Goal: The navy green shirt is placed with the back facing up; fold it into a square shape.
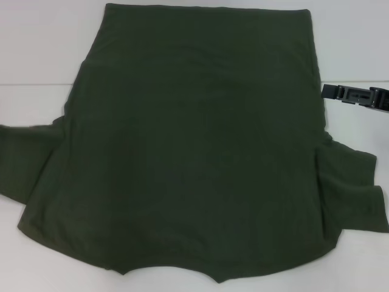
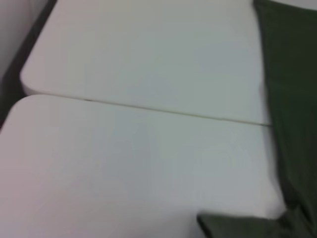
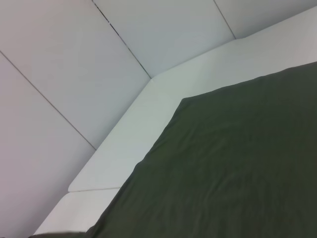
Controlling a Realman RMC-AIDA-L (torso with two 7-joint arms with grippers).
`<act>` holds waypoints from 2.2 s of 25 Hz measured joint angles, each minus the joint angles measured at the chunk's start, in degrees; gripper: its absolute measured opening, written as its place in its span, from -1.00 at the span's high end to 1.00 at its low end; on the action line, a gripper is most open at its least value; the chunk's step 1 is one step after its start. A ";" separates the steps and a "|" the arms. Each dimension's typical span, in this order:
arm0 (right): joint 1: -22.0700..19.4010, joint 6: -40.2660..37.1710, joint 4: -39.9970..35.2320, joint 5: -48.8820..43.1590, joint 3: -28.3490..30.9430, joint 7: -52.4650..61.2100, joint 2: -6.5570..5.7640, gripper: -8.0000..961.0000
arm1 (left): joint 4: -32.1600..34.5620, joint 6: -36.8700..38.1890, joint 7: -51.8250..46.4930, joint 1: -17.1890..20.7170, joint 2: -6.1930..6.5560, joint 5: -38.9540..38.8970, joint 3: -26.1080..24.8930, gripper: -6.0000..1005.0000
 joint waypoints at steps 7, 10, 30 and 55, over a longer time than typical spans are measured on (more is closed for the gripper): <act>0.04 -0.02 0.43 -0.01 -0.18 -0.14 -0.03 -0.95 | 1.20 1.06 -2.46 -0.02 0.02 1.82 1.56 0.99; 0.10 -0.09 0.56 0.11 -0.28 -0.21 -0.13 -0.95 | 3.95 4.43 -2.33 -0.03 -0.89 1.63 2.56 0.99; 0.08 0.07 1.52 -0.05 -0.27 -0.70 -0.13 -0.95 | 0.87 17.54 -19.59 -12.84 -1.80 1.91 17.72 0.99; -1.91 -7.93 1.92 -6.42 1.69 14.26 -8.60 -0.95 | -0.59 31.17 14.17 4.96 -0.30 -37.39 4.24 -0.51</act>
